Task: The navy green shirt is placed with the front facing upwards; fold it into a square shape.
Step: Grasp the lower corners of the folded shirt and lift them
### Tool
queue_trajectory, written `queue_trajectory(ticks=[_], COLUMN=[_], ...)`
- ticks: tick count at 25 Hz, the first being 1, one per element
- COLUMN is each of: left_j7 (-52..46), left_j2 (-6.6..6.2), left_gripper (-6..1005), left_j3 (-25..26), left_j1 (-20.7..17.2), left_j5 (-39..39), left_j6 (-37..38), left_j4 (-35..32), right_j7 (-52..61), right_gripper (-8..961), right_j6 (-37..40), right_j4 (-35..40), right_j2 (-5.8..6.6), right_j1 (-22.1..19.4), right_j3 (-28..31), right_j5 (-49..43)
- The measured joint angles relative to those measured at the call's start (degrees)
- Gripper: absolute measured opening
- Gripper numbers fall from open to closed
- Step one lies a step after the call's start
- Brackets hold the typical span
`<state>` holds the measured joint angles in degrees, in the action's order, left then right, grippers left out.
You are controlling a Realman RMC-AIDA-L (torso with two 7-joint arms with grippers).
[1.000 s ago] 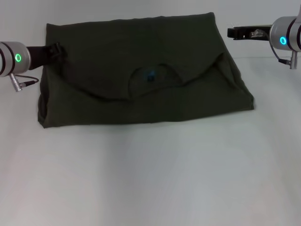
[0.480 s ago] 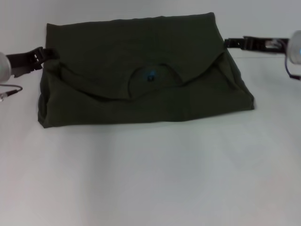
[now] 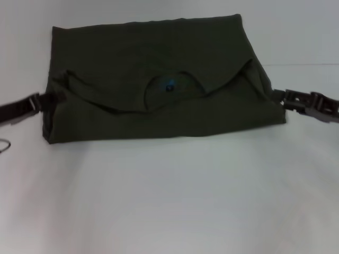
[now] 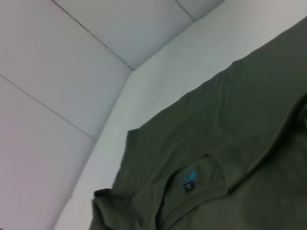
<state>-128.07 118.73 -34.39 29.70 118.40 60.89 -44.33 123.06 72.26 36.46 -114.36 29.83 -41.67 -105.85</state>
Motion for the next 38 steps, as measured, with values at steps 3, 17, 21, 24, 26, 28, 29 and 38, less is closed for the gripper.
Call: queue_trajectory(ticks=[3, 17, 21, 24, 26, 28, 29, 38], left_j7=[4.3, 13.6, 14.0, 14.0, 14.1, 14.2, 14.2, 14.6], left_j2=[0.65, 0.58, 0.75, 0.78, 0.85, 1.01, 1.1, 1.26], left_gripper=[664, 665, 665, 665, 666, 666, 666, 452], left_j3=[0.4, -0.3, -0.9, -1.2, -1.5, -1.6, -1.6, -1.6], left_j1=[-1.5, 0.9, 1.0, 1.0, 1.0, 0.9, 0.7, 0.5], left_j5=[0.0, 0.5, 0.5, 0.5, 0.5, 0.4, 0.3, 0.3], left_j6=[-0.6, -9.9, -11.0, -11.2, -11.2, -11.1, -11.0, -9.7], left_j4=[0.7, 10.3, 10.6, 11.0, 11.1, 10.8, 10.6, 9.6], right_j7=[-1.5, -3.4, -3.4, -3.4, -3.4, -3.3, -3.3, -2.9], right_gripper=[704, 694, 691, 689, 688, 686, 686, 679], right_j6=[2.3, 2.7, 2.7, 2.7, 2.7, 2.7, 2.8, 2.8], right_j4=[-1.4, -3.2, -3.1, -3.2, -3.2, -3.2, -3.1, -3.1], right_j2=[-0.06, 0.11, 0.05, 0.04, 0.07, 0.11, 0.13, 0.61], right_j1=[-1.4, -1.4, -1.4, -1.4, -1.5, -1.5, -1.5, -1.2], right_j3=[2.2, 3.7, 4.0, 4.6, 4.9, 5.1, 5.2, 4.8], right_j5=[0.9, 1.1, 1.2, 1.2, 1.2, 1.2, 1.2, 0.7])
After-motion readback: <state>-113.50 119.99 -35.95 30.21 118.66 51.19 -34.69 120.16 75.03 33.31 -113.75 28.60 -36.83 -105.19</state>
